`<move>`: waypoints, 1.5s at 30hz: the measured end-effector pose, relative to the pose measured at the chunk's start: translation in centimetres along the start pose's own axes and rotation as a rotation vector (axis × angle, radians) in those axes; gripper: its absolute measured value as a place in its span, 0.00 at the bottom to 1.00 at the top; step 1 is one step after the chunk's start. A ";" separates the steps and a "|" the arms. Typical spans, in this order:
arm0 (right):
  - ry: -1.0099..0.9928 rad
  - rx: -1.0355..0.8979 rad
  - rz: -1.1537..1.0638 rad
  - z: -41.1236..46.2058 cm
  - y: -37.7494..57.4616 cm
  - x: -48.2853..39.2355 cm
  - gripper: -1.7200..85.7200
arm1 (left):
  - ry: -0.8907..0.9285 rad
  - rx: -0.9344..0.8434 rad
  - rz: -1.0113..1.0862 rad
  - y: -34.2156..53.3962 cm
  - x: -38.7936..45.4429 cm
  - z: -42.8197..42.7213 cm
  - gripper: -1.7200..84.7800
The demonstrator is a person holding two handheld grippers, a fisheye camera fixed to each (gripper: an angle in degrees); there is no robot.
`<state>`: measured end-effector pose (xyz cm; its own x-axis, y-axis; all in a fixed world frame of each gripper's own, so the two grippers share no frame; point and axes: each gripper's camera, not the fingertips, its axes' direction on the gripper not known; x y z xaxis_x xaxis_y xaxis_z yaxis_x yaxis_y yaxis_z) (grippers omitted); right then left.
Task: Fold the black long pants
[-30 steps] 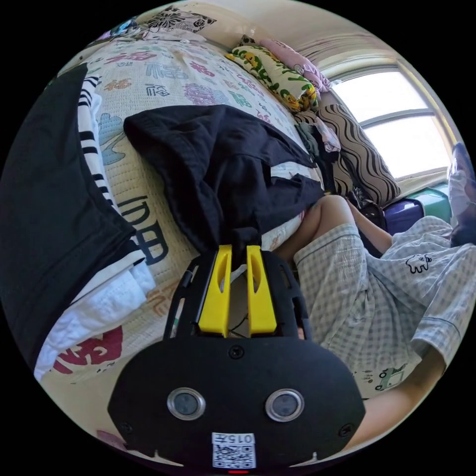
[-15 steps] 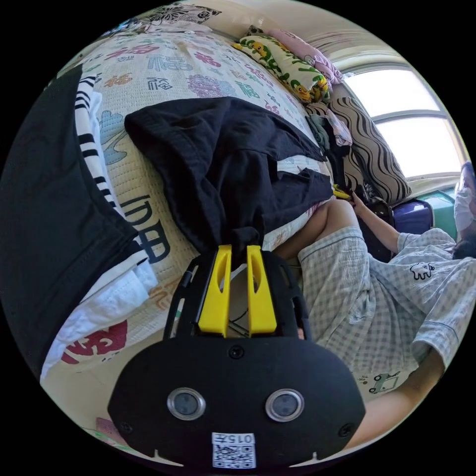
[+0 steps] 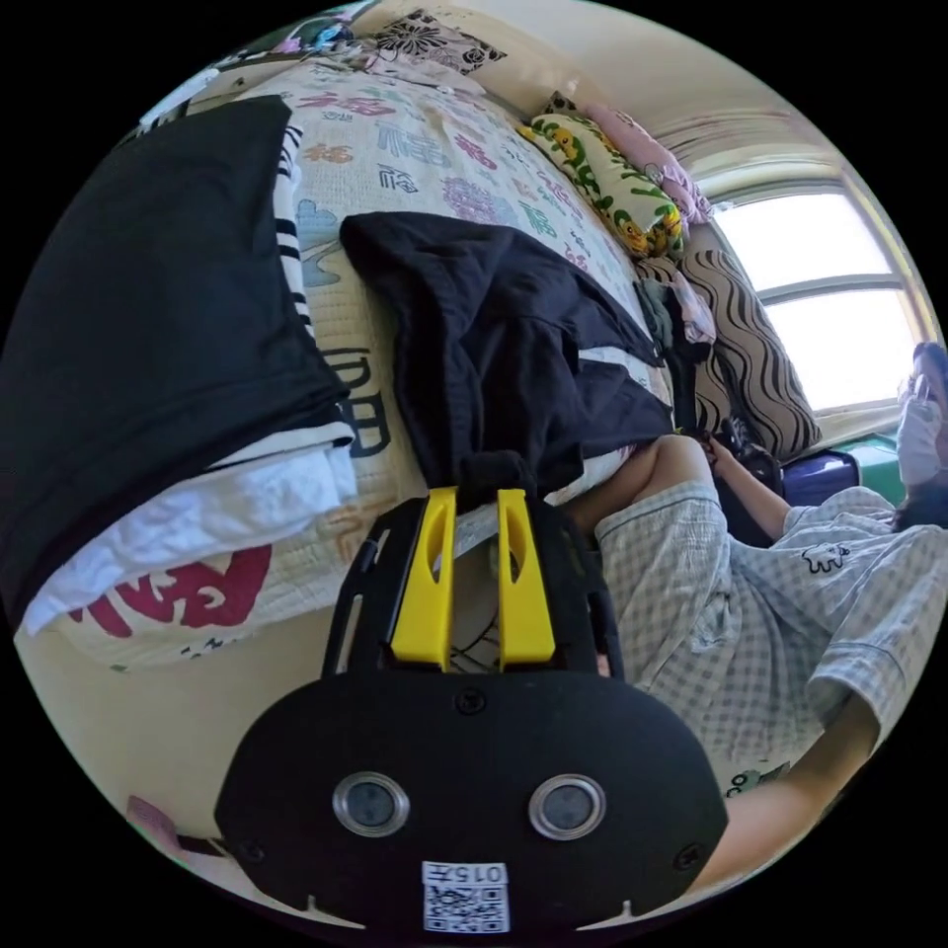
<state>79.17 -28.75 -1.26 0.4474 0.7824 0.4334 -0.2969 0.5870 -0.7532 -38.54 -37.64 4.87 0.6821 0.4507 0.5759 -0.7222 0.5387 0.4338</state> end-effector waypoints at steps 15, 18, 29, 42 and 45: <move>0.379 -0.019 0.019 -0.3 -0.3 -3.8 0.01 | -0.065 0.340 -0.275 -14.2 -6.3 3.9 0.15; 0.332 0.001 0.013 -1.7 0.4 -3.8 0.01 | -0.067 0.257 -0.392 -17.5 -8.2 7.3 0.10; 0.129 0.077 -0.082 -4.0 0.2 -5.9 0.02 | -0.437 0.322 -0.157 -23.0 -5.3 11.5 0.05; -0.142 0.116 -0.197 -4.5 -3.5 -7.1 0.05 | -0.483 0.191 -0.236 -27.9 -5.0 18.3 0.09; -0.161 0.114 -0.234 -4.3 -3.7 -6.9 0.06 | -0.178 0.292 -0.329 -26.4 -8.4 17.9 0.12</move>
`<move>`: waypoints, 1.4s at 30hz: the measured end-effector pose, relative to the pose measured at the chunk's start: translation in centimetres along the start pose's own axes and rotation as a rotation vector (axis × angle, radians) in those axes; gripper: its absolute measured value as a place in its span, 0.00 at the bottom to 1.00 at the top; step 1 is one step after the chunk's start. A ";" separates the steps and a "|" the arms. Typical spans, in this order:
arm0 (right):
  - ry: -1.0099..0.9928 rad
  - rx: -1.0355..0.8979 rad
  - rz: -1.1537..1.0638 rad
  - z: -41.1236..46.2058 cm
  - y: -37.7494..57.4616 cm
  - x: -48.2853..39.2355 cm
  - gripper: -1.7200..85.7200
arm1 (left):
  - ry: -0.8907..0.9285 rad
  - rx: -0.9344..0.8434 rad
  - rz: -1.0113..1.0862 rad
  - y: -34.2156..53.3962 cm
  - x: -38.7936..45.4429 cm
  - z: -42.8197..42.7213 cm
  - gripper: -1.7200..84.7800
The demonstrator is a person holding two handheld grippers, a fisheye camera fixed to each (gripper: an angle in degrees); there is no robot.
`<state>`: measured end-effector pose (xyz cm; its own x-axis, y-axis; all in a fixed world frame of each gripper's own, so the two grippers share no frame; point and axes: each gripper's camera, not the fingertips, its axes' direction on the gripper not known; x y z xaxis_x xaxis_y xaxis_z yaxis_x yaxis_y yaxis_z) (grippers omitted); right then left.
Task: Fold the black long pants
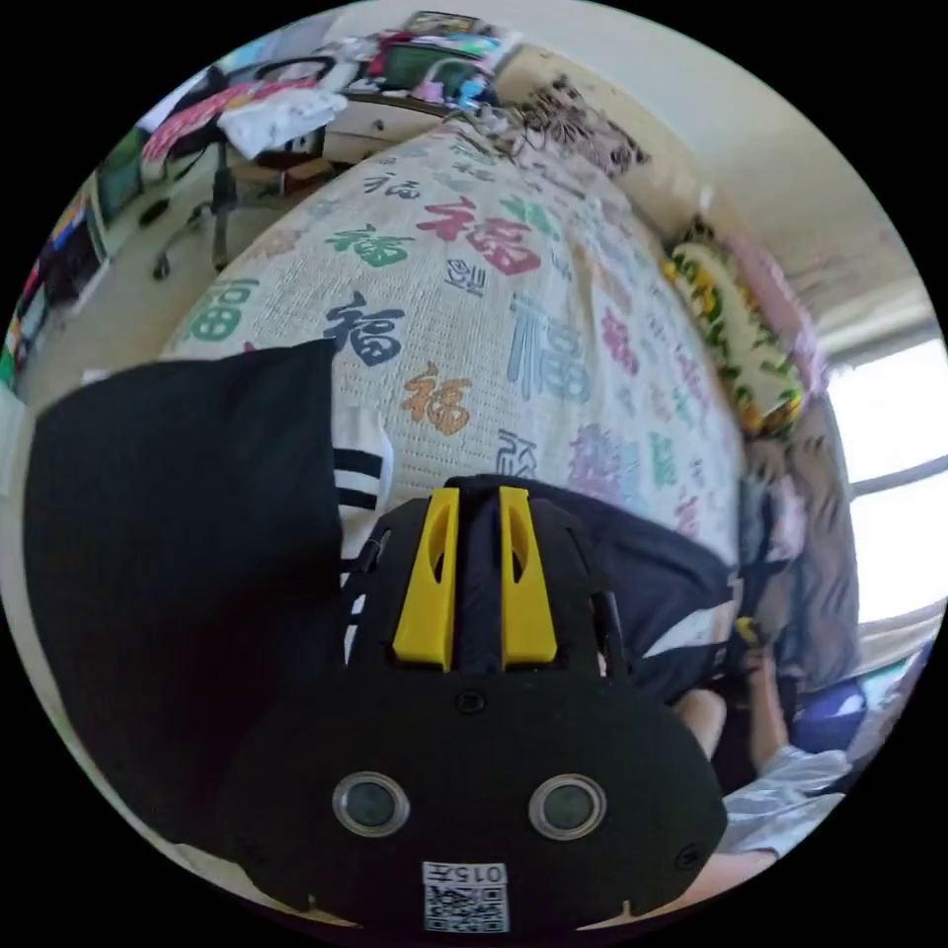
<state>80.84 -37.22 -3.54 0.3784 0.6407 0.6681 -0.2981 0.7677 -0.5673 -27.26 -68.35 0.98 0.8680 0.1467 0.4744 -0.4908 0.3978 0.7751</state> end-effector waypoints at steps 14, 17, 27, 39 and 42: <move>-0.063 0.083 0.036 2.9 -1.8 2.4 0.11 | 0.339 -0.157 0.827 5.4 25.2 16.5 0.15; -0.091 0.096 0.021 3.6 -1.8 2.5 0.11 | 0.464 -0.226 1.023 9.6 35.7 24.1 0.16; -0.233 0.121 0.086 5.6 -0.1 6.3 0.03 | 0.250 -0.583 1.225 22.1 53.0 44.7 0.07; -0.033 0.193 0.089 5.5 4.7 7.5 0.02 | 0.306 -0.326 1.090 22.4 48.2 38.9 0.09; -0.018 0.230 0.046 3.4 9.2 6.7 0.03 | 0.492 -0.216 1.014 21.2 42.0 31.2 0.10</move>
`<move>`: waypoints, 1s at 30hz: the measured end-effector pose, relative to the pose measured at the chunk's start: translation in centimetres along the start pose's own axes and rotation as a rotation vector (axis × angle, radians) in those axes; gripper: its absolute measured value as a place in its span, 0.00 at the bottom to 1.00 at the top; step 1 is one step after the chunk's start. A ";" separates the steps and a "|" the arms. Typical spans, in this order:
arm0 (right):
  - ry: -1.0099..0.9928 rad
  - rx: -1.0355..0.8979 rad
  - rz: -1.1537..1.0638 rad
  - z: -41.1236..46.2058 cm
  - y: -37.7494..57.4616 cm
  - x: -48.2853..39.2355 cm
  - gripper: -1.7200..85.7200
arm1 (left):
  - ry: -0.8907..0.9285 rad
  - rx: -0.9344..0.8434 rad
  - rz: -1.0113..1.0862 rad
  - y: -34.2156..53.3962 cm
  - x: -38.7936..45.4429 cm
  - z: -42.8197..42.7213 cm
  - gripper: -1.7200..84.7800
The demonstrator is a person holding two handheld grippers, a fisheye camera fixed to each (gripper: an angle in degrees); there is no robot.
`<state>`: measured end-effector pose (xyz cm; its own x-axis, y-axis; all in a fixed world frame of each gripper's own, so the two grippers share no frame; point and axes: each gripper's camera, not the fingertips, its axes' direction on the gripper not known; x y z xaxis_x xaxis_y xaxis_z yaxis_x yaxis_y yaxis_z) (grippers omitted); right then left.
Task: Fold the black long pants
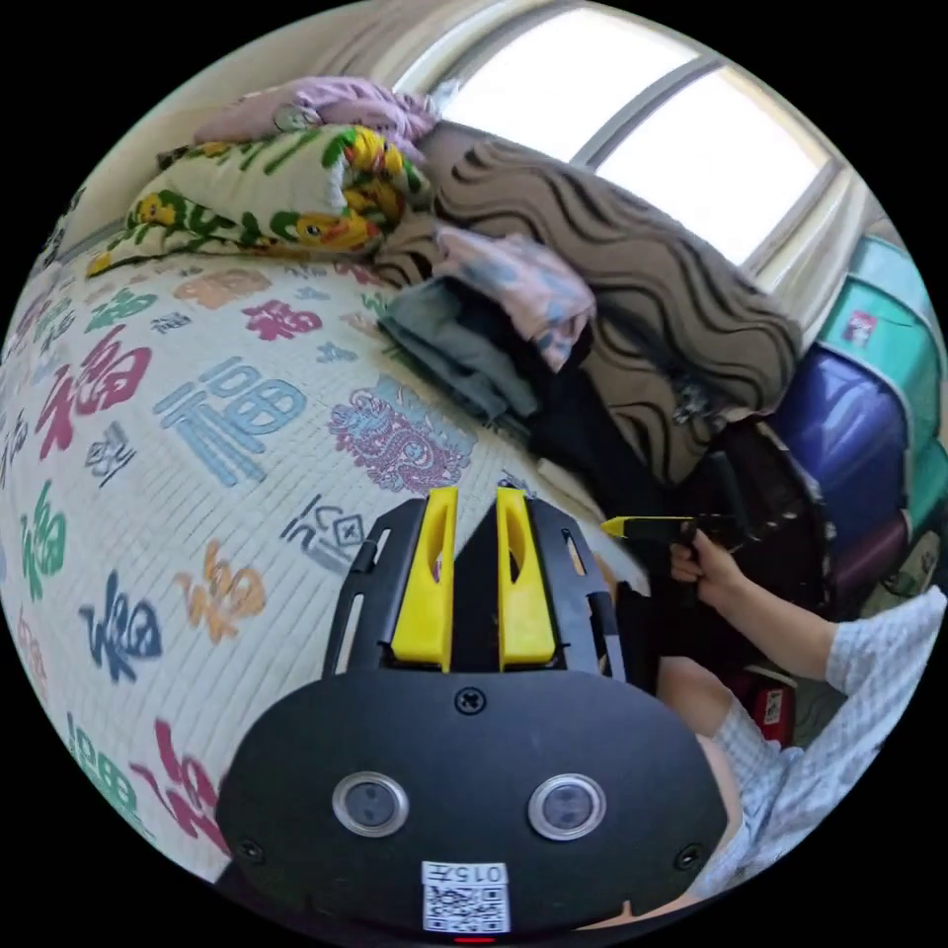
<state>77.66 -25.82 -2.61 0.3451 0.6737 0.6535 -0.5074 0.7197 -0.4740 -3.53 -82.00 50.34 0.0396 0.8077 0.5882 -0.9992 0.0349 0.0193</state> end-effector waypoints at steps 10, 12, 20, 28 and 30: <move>-0.117 0.037 -0.045 -2.4 19.1 -4.2 0.03 | -0.334 0.268 -0.440 30.9 3.2 -31.2 0.12; -0.156 0.016 -0.093 -0.9 21.7 -7.5 0.03 | -0.488 0.307 -0.624 39.4 5.9 -36.9 0.13; -0.320 -0.236 -0.332 7.3 25.9 -20.2 0.06 | -0.534 0.598 -1.111 58.4 11.8 -45.9 0.16; -0.395 -0.239 -0.372 8.4 28.6 -23.9 0.07 | -0.371 0.743 -1.200 60.9 10.8 -49.6 0.16; -0.367 -0.201 -0.347 7.1 28.4 -22.6 0.07 | -0.405 0.715 -1.271 61.4 11.2 -51.2 0.13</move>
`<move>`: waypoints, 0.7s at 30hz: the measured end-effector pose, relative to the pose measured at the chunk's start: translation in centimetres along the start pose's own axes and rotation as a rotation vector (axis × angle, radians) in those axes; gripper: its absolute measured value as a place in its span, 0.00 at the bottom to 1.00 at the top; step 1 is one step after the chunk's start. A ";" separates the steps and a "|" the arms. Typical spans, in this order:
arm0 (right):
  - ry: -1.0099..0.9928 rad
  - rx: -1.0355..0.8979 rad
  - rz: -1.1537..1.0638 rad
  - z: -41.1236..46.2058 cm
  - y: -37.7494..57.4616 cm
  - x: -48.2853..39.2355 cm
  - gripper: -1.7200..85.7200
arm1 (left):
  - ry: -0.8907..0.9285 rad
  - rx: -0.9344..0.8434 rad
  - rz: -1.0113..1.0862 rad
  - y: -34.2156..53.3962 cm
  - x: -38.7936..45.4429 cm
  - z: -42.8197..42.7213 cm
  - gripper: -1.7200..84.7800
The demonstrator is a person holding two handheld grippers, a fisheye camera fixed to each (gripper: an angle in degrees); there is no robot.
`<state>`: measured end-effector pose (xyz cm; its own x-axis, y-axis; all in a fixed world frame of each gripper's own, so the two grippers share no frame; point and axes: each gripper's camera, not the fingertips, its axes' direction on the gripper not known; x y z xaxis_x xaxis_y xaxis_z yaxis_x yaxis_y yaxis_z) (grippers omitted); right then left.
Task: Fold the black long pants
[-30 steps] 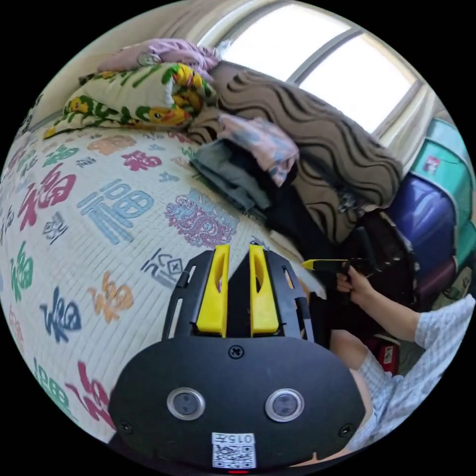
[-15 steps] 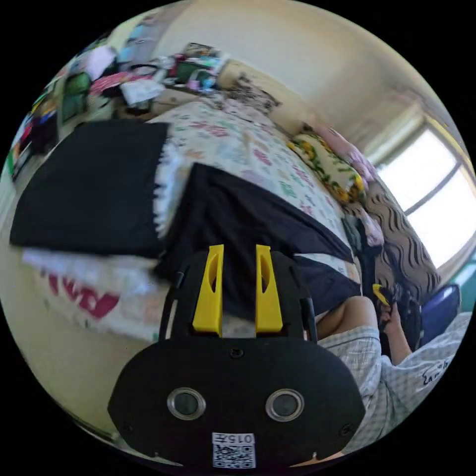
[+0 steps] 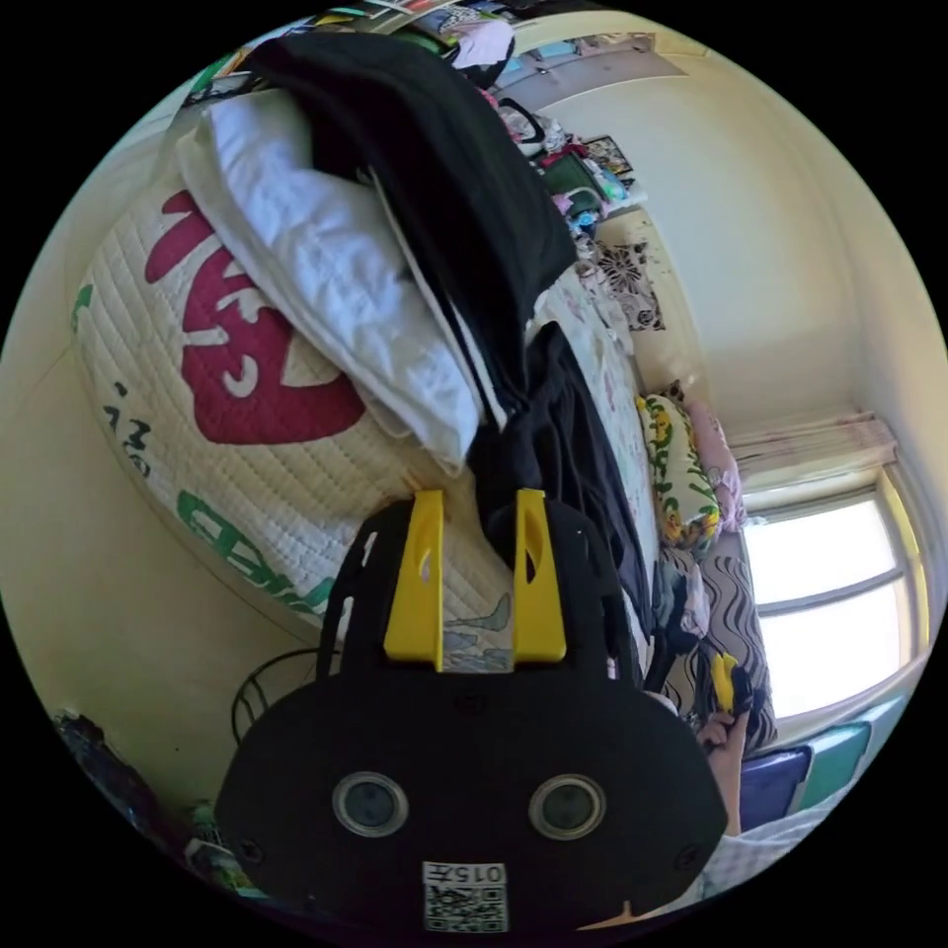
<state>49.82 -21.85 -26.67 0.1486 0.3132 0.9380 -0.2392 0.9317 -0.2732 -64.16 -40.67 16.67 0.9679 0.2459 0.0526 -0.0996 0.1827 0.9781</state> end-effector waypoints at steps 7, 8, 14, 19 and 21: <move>0.076 0.137 0.133 -6.7 1.0 5.2 0.07 | 0.069 -0.042 0.082 -0.7 -1.5 -6.0 0.02; 0.092 0.152 0.157 -7.8 1.0 6.4 0.07 | 0.047 -0.057 0.110 -1.1 -1.0 -6.8 0.02; 0.278 0.257 0.427 -14.3 0.8 14.0 0.09 | 0.101 -0.048 0.129 -2.4 0.9 -10.8 0.09; 0.258 0.259 0.626 -18.2 0.4 22.2 0.12 | 0.173 -0.013 0.092 -2.8 1.7 -13.6 0.11; 0.225 0.273 0.711 -19.6 0.3 25.8 0.12 | 0.170 -0.032 0.081 -3.0 2.5 -14.2 0.12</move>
<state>72.35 -9.91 -6.69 0.0552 0.8731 0.4843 -0.5723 0.4251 -0.7013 -64.74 -27.06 10.97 0.9038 0.4175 0.0937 -0.1858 0.1855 0.9649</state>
